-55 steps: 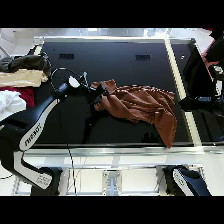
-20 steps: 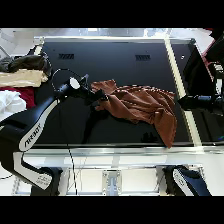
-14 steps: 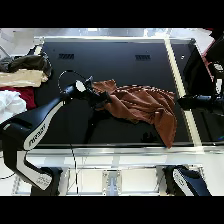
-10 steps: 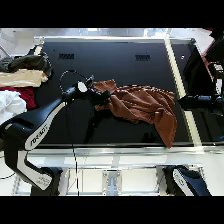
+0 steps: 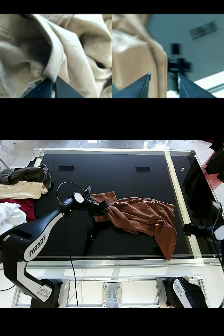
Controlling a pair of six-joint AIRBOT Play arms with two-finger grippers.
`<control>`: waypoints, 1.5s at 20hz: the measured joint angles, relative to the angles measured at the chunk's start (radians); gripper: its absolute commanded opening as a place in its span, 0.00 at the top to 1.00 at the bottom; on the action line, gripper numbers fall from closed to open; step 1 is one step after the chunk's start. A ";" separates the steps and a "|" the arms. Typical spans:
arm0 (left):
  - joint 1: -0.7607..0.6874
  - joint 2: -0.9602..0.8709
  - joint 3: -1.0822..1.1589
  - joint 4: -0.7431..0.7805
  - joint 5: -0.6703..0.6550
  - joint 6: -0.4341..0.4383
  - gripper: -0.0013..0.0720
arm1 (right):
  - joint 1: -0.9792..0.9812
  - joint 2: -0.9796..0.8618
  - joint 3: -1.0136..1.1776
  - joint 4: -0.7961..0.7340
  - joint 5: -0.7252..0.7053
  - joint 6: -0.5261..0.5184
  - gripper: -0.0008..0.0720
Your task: Fold the shirts.
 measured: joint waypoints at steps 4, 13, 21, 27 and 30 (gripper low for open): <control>0.005 0.000 0.000 -0.003 -0.004 0.013 0.96 | -0.223 -0.061 -0.119 0.244 -0.106 0.001 0.43; 0.007 0.000 0.000 -0.002 -0.007 0.020 0.96 | -0.478 -0.451 -0.016 0.724 0.160 -0.477 0.40; 0.007 0.000 0.000 -0.003 0.011 0.020 0.96 | -0.495 -0.563 0.065 0.637 0.173 -0.558 0.39; 0.007 0.000 0.000 -0.003 0.016 0.020 0.96 | -0.435 -0.696 0.072 0.716 0.190 -0.651 0.39; 0.007 0.000 0.000 -0.003 0.016 0.020 0.96 | -0.372 -0.747 0.076 0.772 0.178 -0.703 0.94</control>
